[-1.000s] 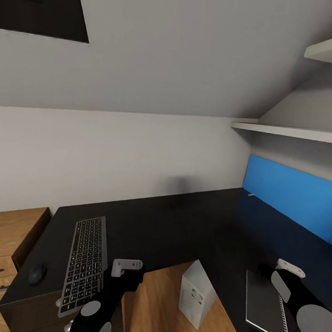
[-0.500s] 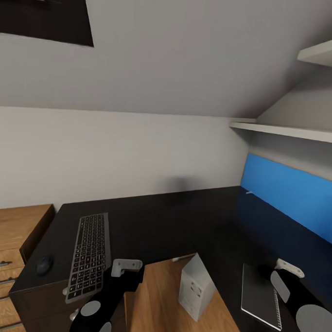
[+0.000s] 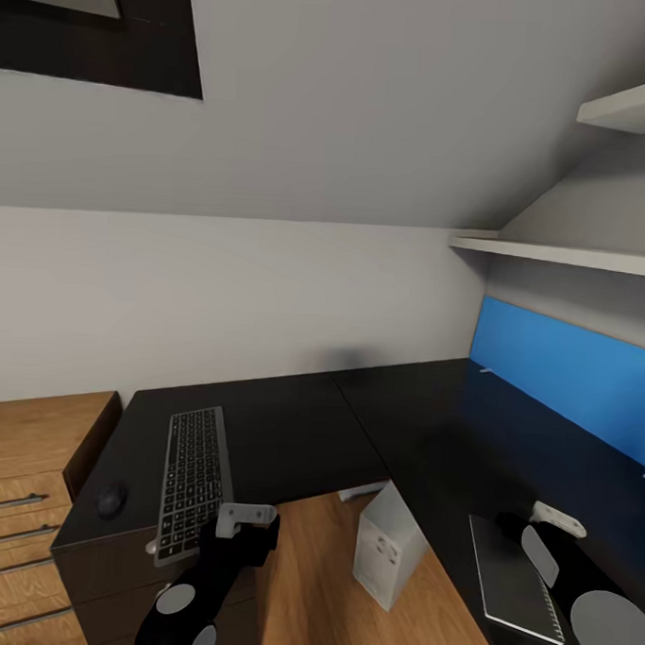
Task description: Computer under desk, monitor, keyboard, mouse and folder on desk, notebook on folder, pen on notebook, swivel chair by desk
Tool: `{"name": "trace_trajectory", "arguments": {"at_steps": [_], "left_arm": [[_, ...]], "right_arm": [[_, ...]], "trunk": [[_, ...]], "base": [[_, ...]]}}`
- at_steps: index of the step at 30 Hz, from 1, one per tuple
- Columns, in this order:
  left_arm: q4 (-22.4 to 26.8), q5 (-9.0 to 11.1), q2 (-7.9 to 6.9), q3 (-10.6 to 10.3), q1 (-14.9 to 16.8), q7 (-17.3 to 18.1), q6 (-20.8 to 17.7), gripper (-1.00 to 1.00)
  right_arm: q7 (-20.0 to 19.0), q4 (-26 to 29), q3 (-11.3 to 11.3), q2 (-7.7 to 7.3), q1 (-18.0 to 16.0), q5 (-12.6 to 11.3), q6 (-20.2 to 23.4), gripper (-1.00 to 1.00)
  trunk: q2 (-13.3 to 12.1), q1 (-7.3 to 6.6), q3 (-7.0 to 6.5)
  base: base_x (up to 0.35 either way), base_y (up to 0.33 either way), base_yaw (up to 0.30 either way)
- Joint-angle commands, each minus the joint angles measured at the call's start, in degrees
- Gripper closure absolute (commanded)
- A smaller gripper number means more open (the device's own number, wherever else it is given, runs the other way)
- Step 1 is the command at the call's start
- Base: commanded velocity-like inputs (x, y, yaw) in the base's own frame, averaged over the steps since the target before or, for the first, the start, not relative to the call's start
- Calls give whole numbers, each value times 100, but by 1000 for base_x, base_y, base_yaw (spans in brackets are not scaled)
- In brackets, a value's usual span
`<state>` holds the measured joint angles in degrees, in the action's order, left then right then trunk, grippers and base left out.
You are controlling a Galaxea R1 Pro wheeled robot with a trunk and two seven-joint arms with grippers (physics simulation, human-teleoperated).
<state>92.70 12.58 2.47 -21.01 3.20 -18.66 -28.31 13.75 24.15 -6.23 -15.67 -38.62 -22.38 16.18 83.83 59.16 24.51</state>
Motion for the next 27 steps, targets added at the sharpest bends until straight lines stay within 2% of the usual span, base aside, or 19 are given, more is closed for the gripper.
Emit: {"name": "trace_trajectory", "arguments": {"at_steps": [1,12,20,27], "left_arm": [[9,60,-1,-8,5,-56,-17,-100],[6,60,-1,-8,5,-57,-24,-100],[6,60,-1,-8,5,-55,-29,-100],[6,60,-1,-8,5,-57,-34,-100]], "right_arm": [[33,2,7,1,4,-92,25,-100],[31,10,8,-1,4,-92,25,-100],[31,11,8,-1,4,-90,25,-100],[31,11,8,-1,4,-89,25,-100]], "trunk": [[4,0,8],[4,0,8],[4,0,8],[4,0,8]], "base": [[-26,19,0],[-16,5,0],[-195,0,0],[-60,0,0]]}}
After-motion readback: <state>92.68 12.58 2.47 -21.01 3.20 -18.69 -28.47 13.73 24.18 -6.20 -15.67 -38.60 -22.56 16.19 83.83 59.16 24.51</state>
